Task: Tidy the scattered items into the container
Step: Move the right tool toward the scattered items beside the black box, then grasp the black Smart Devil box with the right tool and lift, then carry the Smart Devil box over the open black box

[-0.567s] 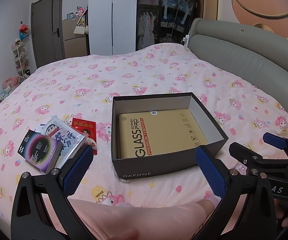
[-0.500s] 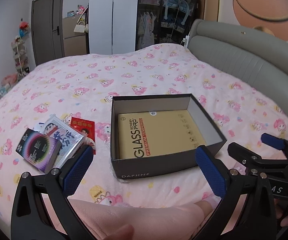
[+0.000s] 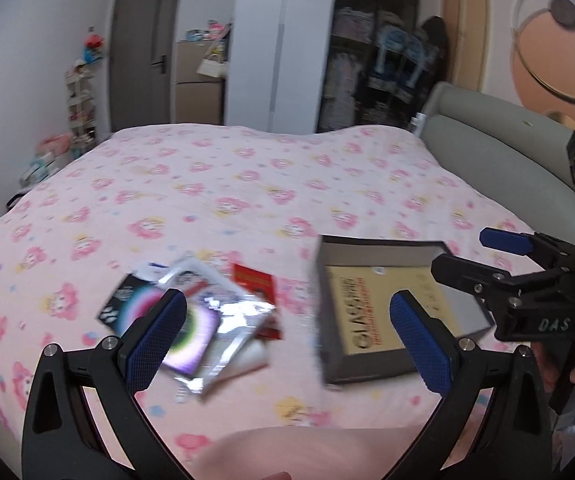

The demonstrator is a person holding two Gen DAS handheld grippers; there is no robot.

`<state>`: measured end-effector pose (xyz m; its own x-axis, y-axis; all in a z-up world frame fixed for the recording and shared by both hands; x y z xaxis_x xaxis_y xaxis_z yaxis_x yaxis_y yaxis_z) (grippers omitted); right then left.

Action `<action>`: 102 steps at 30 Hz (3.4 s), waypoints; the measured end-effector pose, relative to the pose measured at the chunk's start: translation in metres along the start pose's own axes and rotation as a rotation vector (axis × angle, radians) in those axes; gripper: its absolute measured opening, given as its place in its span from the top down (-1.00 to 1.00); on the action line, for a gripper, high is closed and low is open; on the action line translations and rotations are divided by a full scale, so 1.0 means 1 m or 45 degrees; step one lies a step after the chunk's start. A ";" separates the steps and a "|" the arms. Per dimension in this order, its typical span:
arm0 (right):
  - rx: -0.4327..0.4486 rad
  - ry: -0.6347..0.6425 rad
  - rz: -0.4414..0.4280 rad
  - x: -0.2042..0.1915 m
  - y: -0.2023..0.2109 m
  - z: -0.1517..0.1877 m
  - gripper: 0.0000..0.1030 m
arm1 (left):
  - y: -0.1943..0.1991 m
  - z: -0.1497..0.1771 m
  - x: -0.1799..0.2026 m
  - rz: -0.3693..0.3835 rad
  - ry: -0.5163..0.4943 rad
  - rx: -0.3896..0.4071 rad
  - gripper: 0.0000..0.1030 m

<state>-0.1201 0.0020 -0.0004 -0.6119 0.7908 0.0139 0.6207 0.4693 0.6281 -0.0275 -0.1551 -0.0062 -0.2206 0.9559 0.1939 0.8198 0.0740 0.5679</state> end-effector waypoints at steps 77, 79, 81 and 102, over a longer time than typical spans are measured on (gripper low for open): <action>-0.644 0.373 -0.745 -0.204 -0.220 0.052 0.29 | -0.143 0.102 -0.210 0.121 0.822 -0.390 -0.21; -0.624 0.368 -0.734 -0.198 -0.210 0.048 0.29 | -0.139 0.094 -0.202 0.153 0.793 -0.389 -0.21; -0.602 0.357 -0.727 -0.192 -0.200 0.044 0.29 | -0.134 0.082 -0.193 0.176 0.754 -0.377 -0.21; -0.302 0.145 -0.417 -0.003 -0.056 0.002 0.28 | -0.143 -0.022 0.036 0.516 0.383 -0.521 -0.18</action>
<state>-0.1523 -0.0255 -0.0378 -0.8166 0.5601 -0.1391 0.2621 0.5747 0.7753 -0.1641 -0.1377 -0.0623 -0.1232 0.7595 0.6387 0.6149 -0.4468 0.6498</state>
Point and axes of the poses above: each gripper's, at about its wrist camera, not at the fingertips, and y roughly against the way its jaws point, x to its right, z to its underside, the point moved 6 cm from there along -y, roughly the way its jaws point, and after that the axes turned 4 degrees about y, right-handed, at the moved point
